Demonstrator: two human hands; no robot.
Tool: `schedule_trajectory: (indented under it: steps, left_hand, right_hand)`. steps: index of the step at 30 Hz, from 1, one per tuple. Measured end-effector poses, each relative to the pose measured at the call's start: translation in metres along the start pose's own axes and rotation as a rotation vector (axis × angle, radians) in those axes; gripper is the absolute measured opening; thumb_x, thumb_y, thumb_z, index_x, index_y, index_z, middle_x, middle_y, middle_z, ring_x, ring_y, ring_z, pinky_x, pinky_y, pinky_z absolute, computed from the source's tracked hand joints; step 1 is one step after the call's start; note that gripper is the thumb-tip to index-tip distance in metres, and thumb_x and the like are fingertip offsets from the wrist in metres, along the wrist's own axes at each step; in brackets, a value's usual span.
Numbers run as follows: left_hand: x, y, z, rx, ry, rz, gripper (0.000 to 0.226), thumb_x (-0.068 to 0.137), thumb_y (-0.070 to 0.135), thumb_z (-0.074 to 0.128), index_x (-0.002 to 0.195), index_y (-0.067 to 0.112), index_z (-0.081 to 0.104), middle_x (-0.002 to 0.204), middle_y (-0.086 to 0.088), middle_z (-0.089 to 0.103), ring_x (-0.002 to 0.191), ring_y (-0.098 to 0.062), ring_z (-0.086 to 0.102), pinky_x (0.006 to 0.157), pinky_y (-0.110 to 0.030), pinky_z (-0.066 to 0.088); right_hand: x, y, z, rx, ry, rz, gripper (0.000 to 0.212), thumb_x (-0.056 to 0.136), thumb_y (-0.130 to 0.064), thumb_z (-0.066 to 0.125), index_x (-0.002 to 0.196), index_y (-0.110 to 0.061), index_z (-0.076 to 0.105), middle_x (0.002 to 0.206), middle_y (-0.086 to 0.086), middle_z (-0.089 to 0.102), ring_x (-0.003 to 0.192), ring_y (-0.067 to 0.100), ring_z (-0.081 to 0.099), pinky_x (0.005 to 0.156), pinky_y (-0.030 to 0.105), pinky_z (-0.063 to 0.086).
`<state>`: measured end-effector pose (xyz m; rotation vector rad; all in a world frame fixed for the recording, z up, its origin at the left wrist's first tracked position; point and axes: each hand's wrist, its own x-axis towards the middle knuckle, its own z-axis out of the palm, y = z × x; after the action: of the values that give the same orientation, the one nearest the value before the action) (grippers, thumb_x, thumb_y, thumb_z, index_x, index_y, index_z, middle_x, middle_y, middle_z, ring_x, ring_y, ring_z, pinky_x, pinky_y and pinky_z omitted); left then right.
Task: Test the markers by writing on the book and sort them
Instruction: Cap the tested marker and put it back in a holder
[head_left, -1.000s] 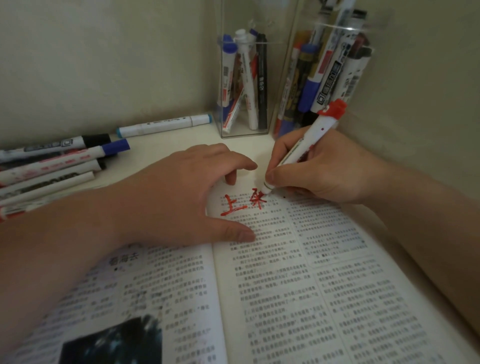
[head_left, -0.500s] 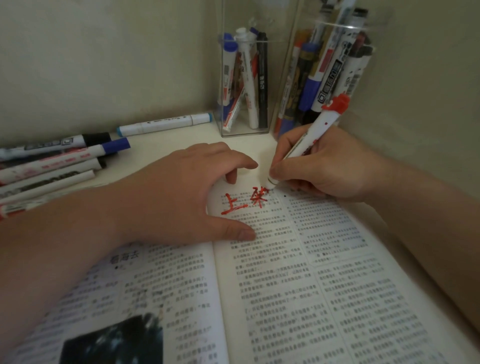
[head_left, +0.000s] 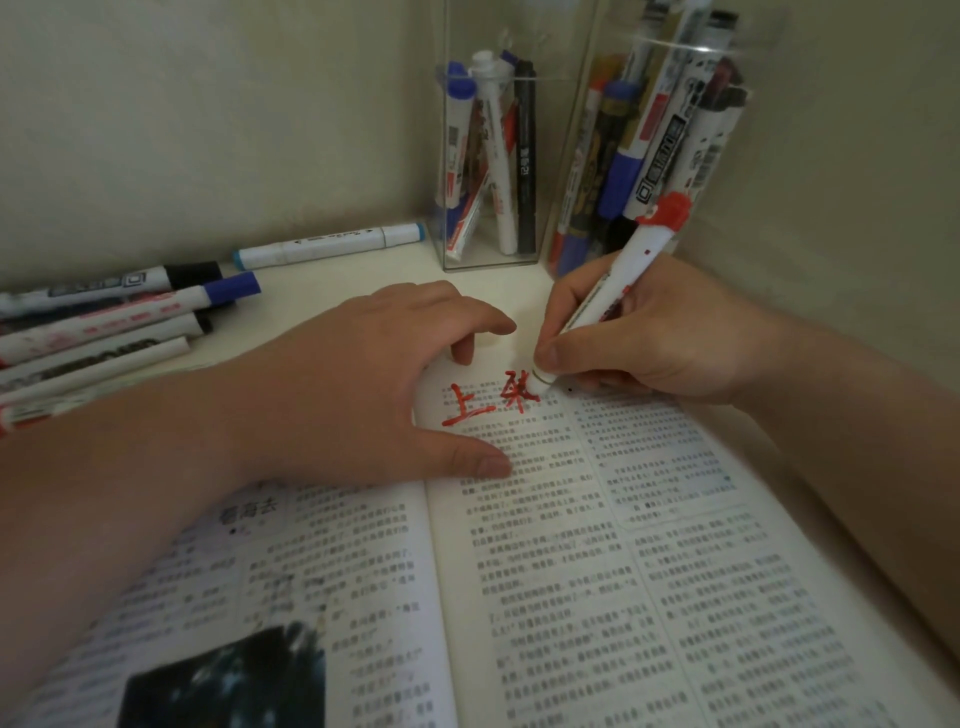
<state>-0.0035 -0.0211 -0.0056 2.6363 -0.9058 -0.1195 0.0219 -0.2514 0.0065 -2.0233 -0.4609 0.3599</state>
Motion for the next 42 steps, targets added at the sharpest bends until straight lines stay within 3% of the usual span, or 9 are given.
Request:
schedule_trajectory:
  steps: [8, 13, 17, 20, 23, 25, 27, 35, 42]
  left_hand:
    - [0.000, -0.002, 0.000, 0.007, -0.005, 0.004, 0.091, 0.060, 0.093, 0.054, 0.139, 0.058, 0.026, 0.113, 0.037, 0.038, 0.110, 0.022, 0.033, 0.079, -0.006, 0.033]
    - [-0.001, -0.002, 0.001, -0.005, -0.007, 0.003, 0.091, 0.060, 0.091, 0.056, 0.139, 0.057, 0.028, 0.113, 0.036, 0.040, 0.111, 0.021, 0.034, 0.081, -0.006, 0.033]
    - [-0.002, -0.002, 0.001, 0.000, 0.001, 0.010, 0.092, 0.061, 0.090, 0.057, 0.141, 0.055, 0.029, 0.112, 0.036, 0.040, 0.110, 0.022, 0.033, 0.083, -0.003, 0.031]
    - [-0.003, -0.001, 0.000, 0.028, 0.020, 0.029, 0.091, 0.062, 0.091, 0.054, 0.140, 0.055, 0.029, 0.111, 0.035, 0.041, 0.108, 0.023, 0.034, 0.084, -0.004, 0.030]
    - [-0.005, -0.001, 0.000, 0.052, 0.059, 0.057, 0.087, 0.064, 0.092, 0.052, 0.138, 0.052, 0.033, 0.108, 0.034, 0.043, 0.105, 0.022, 0.037, 0.087, -0.004, 0.029]
    - [-0.005, -0.001, 0.001, 0.061, 0.080, 0.066, 0.084, 0.066, 0.093, 0.052, 0.137, 0.051, 0.036, 0.107, 0.033, 0.044, 0.104, 0.021, 0.038, 0.088, -0.004, 0.028]
    - [-0.006, -0.001, 0.001, 0.061, 0.106, 0.086, 0.080, 0.069, 0.092, 0.051, 0.135, 0.047, 0.042, 0.105, 0.032, 0.047, 0.101, 0.018, 0.042, 0.085, -0.007, 0.031]
    - [-0.006, -0.005, 0.003, 0.050, 0.244, 0.182, 0.068, 0.079, 0.084, 0.052, 0.127, 0.036, 0.056, 0.099, 0.026, 0.051, 0.093, 0.008, 0.049, 0.086, -0.009, 0.033]
    - [-0.007, -0.007, 0.003, 0.045, 0.318, 0.221, 0.064, 0.081, 0.080, 0.052, 0.126, 0.035, 0.057, 0.101, 0.025, 0.053, 0.095, 0.005, 0.051, 0.087, -0.011, 0.037]
  right_hand:
    - [0.005, 0.004, -0.003, -0.107, 0.059, 0.005, 0.016, 0.076, -0.005, 0.076, 0.068, 0.002, 0.064, 0.055, 0.009, 0.056, 0.049, 0.015, 0.050, 0.045, 0.021, 0.039]
    - [0.004, 0.004, -0.009, 0.233, 0.200, -0.074, 0.036, 0.083, -0.031, 0.064, 0.065, 0.000, 0.063, 0.062, 0.015, 0.052, 0.051, 0.020, 0.042, 0.046, 0.026, 0.031]
    - [0.002, -0.012, -0.004, 0.691, 0.221, -0.219, 0.011, 0.085, -0.015, 0.053, 0.078, -0.007, 0.052, 0.071, 0.013, 0.054, 0.073, 0.028, 0.049, 0.071, 0.038, 0.043]
    - [0.005, -0.018, 0.002, 0.898, 0.237, -0.287, 0.014, 0.093, -0.006, 0.054, 0.104, -0.013, 0.049, 0.063, 0.006, 0.049, 0.055, 0.019, 0.046, 0.060, 0.034, 0.044]
    - [0.001, -0.019, 0.004, 0.956, 0.084, -0.244, 0.029, 0.090, -0.043, 0.063, 0.095, -0.018, 0.050, 0.057, -0.001, 0.035, 0.048, 0.012, 0.028, 0.050, 0.027, 0.032]
    - [-0.003, -0.020, 0.003, 1.065, -0.063, -0.150, 0.067, 0.082, -0.079, 0.047, 0.083, -0.011, 0.051, 0.063, 0.001, 0.028, 0.056, 0.014, 0.023, 0.057, 0.027, 0.029]
    - [-0.003, -0.018, 0.001, 1.156, -0.121, -0.091, 0.086, 0.076, -0.093, 0.032, 0.067, -0.008, 0.041, 0.064, 0.003, 0.023, 0.060, 0.018, 0.023, 0.063, 0.033, 0.028]
    - [0.003, -0.017, 0.003, 1.168, -0.044, -0.034, 0.065, 0.092, -0.064, 0.029, 0.050, -0.013, 0.025, 0.049, 0.002, 0.015, 0.048, 0.017, 0.017, 0.054, 0.032, 0.018]
    - [0.000, -0.019, 0.011, 1.177, -0.065, -0.021, 0.068, 0.085, -0.085, 0.037, 0.077, -0.018, 0.038, 0.068, 0.000, 0.028, 0.056, 0.013, 0.028, 0.048, 0.025, 0.029]
